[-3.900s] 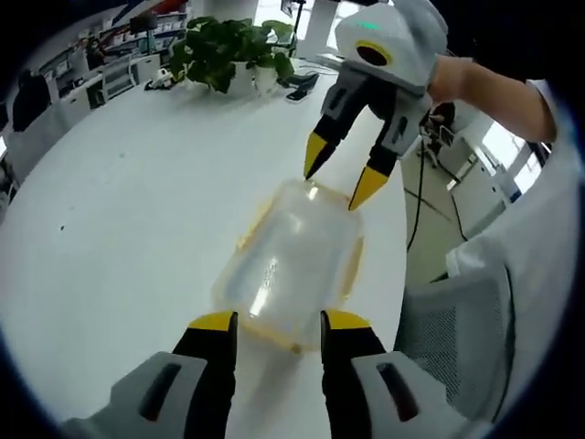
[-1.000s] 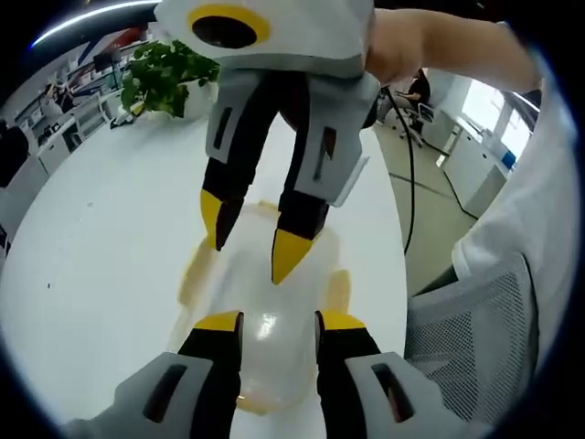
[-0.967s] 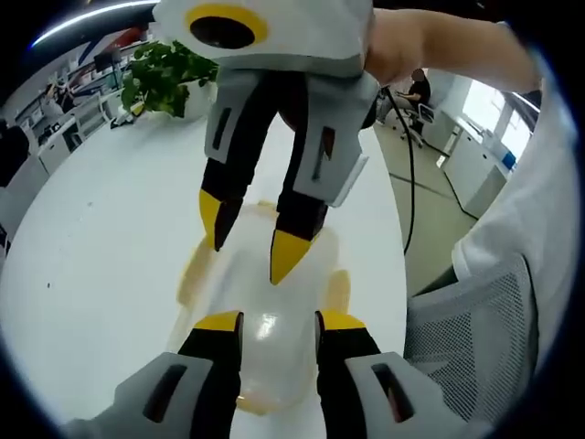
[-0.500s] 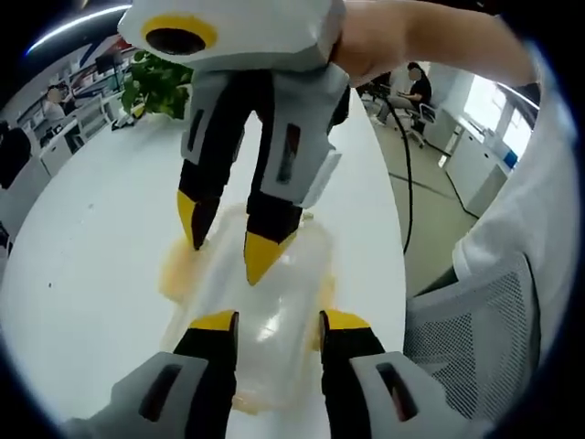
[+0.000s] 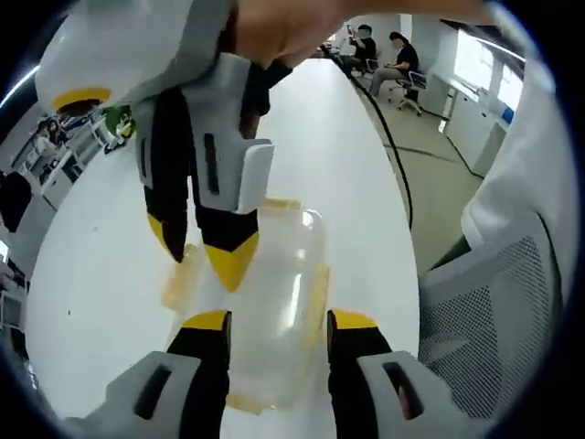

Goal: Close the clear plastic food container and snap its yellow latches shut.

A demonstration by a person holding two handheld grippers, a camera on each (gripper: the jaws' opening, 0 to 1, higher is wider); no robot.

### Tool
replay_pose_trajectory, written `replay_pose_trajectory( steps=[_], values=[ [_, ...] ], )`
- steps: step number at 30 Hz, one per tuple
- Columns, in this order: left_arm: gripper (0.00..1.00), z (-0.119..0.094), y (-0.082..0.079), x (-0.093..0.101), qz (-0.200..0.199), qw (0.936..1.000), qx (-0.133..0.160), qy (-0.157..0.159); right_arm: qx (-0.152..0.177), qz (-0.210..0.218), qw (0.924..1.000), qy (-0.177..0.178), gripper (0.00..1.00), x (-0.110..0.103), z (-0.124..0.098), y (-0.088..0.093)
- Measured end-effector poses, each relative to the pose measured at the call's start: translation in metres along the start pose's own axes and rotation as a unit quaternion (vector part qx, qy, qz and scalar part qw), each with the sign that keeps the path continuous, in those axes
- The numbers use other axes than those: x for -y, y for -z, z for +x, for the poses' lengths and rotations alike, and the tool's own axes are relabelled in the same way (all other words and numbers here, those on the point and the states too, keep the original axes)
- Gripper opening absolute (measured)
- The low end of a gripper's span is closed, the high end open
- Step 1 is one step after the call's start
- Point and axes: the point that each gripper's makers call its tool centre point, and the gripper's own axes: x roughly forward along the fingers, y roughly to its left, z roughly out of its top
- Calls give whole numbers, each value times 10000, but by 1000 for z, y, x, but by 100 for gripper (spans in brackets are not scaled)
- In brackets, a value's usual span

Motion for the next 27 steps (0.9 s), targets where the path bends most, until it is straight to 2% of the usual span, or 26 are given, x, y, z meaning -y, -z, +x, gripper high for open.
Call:
replay_pose_trajectory(
  steps=[11,17,19,27],
  values=[
    [41,2,2,-2,274,9992,-118,-282,-21,138,9997,-180,32,1,3,0],
    [42,4,3,0,476,9978,-207,-419,-127,-7,9995,-288,32,-1,5,-1],
    [42,5,5,0,733,9956,-302,-497,-230,-75,9991,-347,32,-1,5,-1],
    [43,7,4,0,819,9942,-327,-616,-631,-364,9957,-568,31,-2,9,-3]
  ],
)
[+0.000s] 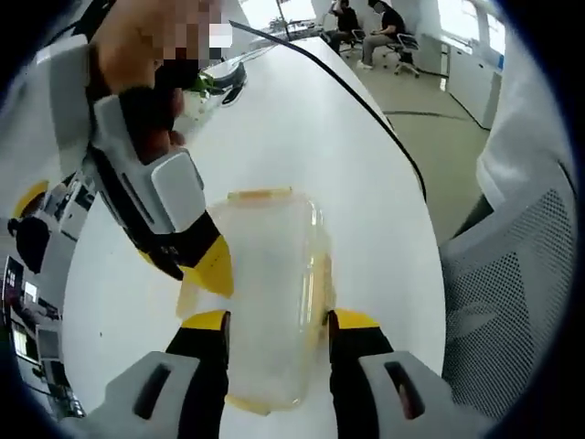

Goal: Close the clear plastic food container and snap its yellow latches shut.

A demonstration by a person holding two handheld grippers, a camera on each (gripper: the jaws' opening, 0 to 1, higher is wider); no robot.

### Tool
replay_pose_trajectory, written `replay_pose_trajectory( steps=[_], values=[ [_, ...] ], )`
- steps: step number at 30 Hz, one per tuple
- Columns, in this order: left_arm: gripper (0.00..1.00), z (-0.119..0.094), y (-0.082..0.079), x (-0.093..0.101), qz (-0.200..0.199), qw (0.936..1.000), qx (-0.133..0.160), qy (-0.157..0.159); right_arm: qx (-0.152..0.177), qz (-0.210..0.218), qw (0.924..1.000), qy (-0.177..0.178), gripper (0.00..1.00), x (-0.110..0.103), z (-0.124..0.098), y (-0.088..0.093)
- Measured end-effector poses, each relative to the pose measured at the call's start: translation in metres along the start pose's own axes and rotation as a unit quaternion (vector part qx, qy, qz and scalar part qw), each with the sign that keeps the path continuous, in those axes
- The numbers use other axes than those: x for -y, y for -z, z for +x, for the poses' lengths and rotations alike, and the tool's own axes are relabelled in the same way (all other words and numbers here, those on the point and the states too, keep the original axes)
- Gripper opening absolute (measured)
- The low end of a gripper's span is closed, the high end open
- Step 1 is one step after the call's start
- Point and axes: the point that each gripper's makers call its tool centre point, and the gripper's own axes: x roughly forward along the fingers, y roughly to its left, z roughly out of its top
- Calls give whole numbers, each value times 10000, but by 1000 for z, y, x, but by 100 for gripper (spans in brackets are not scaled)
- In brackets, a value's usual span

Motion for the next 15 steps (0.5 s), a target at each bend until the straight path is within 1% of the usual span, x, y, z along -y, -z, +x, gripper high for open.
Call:
replay_pose_trajectory(
  steps=[3,7,10,13,15],
  values=[
    [43,0,0,0,13,10000,-12,-48,-113,-56,9999,-83,31,0,1,0],
    [42,1,0,-1,7,10000,-8,-85,-189,-80,9996,-213,31,1,2,1],
    [42,2,1,-1,-5,9999,-63,-115,-239,-102,9993,-268,31,0,3,1],
    [41,3,0,-1,14,9998,-158,-102,-310,-99,9991,-265,30,-1,4,1],
    [40,3,1,-1,10,9998,-156,-89,-357,-98,9990,-254,30,-1,4,1]
  ],
)
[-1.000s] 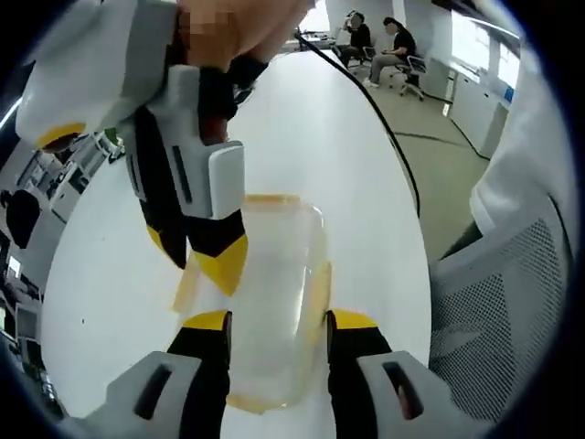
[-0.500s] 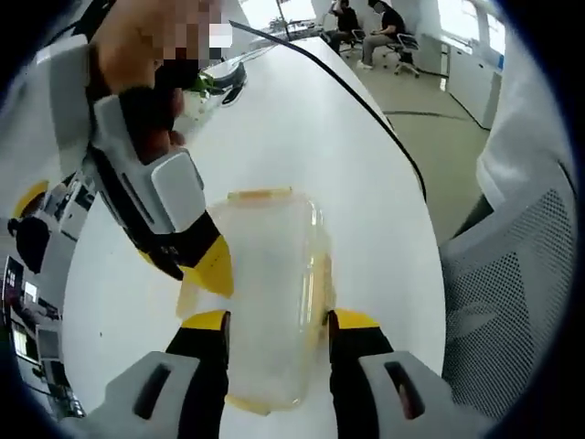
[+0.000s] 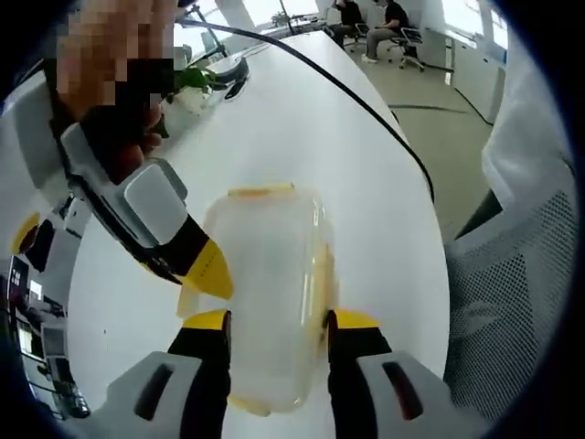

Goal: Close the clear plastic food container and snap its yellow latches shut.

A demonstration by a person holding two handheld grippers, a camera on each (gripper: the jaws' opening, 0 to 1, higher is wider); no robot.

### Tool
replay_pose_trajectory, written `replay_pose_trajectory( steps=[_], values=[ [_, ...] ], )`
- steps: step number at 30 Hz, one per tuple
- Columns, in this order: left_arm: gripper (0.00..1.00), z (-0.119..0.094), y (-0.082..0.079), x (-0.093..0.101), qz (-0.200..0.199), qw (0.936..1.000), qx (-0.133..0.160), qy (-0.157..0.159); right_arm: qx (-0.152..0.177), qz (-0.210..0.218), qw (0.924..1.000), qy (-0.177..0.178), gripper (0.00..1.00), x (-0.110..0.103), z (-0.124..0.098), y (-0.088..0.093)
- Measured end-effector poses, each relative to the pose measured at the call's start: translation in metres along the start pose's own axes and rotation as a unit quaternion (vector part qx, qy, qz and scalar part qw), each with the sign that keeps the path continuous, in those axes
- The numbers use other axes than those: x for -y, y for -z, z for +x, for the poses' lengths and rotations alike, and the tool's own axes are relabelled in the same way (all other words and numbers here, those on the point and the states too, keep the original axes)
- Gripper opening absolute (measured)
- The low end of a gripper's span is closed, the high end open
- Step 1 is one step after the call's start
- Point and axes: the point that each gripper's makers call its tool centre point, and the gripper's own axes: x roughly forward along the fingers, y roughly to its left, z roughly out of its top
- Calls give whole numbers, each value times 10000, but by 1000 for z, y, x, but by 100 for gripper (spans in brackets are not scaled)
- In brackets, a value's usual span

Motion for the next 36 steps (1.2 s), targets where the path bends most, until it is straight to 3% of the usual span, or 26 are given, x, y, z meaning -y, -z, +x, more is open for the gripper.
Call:
replay_pose_trajectory(
  steps=[5,6,7,8,16,17,20,24,36],
  values=[
    [38,1,1,0,-15,10000,-26,-35,4,120,9999,-53,29,1,1,1],
    [37,1,1,-9,353,9989,-145,-271,17,134,9999,-108,29,2,2,1],
    [36,4,-1,-1,34,9999,-105,-79,24,175,9997,-190,29,2,3,1],
    [36,3,0,0,-15,9999,-139,-41,39,284,9992,-263,29,3,4,0],
    [36,2,2,-2,43,9999,-151,13,-147,189,9977,-634,28,2,6,0],
    [36,2,2,0,46,9999,-150,60,-78,368,9976,-588,27,4,8,-5],
    [36,2,2,-1,15,9998,-174,20,-205,184,9968,-745,27,5,7,-6],
    [36,2,2,-2,15,9999,-124,12,-272,121,9969,-728,28,2,7,-4],
    [38,1,1,-2,121,9999,-66,9,86,218,9980,-589,31,-2,4,-1]
  ],
)
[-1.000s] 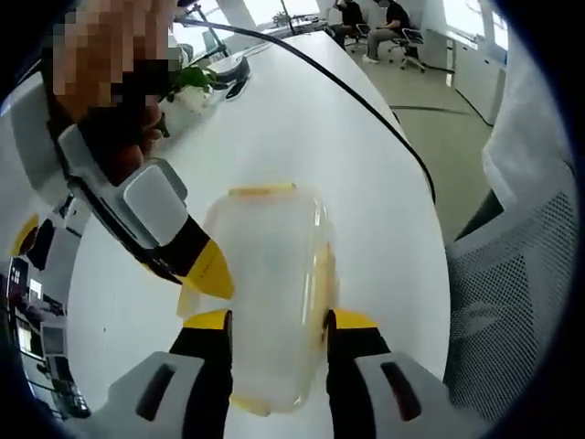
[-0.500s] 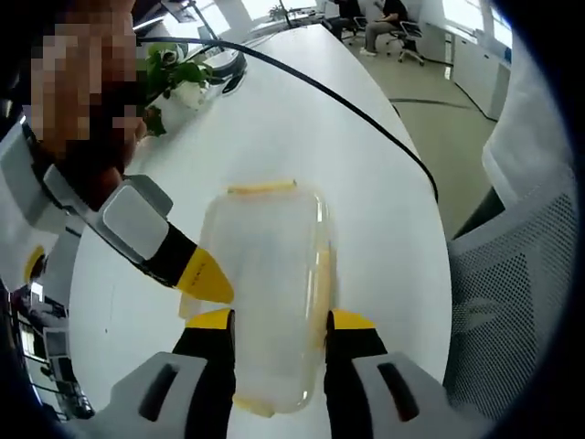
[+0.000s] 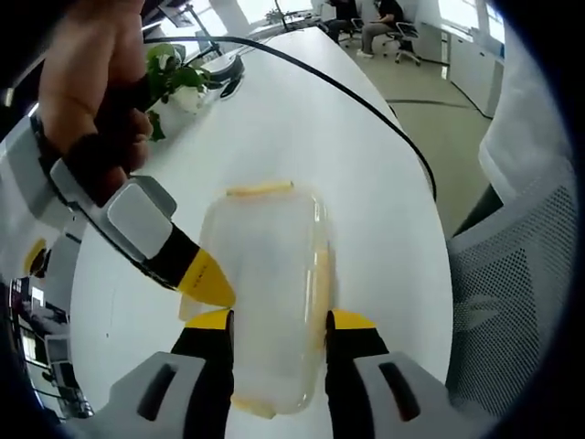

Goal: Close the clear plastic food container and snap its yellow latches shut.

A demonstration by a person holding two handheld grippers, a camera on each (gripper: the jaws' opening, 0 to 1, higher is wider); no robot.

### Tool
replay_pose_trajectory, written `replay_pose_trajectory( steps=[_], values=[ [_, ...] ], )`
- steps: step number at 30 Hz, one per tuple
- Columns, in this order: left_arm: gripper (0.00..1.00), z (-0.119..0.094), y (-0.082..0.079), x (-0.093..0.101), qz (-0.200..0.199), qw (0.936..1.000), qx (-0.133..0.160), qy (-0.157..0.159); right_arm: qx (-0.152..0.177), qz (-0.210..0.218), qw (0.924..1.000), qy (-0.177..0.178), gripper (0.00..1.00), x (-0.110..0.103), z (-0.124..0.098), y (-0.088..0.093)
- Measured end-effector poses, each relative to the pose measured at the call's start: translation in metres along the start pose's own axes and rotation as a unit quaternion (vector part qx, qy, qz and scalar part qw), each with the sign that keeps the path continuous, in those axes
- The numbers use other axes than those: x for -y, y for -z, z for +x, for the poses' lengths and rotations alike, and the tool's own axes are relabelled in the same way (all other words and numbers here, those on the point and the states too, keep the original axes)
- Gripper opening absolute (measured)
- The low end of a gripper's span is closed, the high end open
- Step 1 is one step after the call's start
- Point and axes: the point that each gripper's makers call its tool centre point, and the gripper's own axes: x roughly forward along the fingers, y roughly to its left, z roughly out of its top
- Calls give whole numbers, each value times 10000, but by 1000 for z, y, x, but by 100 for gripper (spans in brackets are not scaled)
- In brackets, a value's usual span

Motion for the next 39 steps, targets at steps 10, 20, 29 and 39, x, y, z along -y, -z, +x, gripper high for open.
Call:
replay_pose_trajectory(
  steps=[10,20,29,39],
  values=[
    [39,-2,-1,-1,0,9999,55,85,137,-16,9994,304,31,-1,-3,0],
    [40,-2,-2,0,15,10000,55,38,195,96,9982,551,32,0,-5,-1],
    [40,-2,-3,-1,-18,9999,89,60,209,124,9973,698,32,2,-6,0],
    [42,-4,-6,-2,-156,9995,183,210,401,207,9955,836,38,1,-9,2]
  ],
)
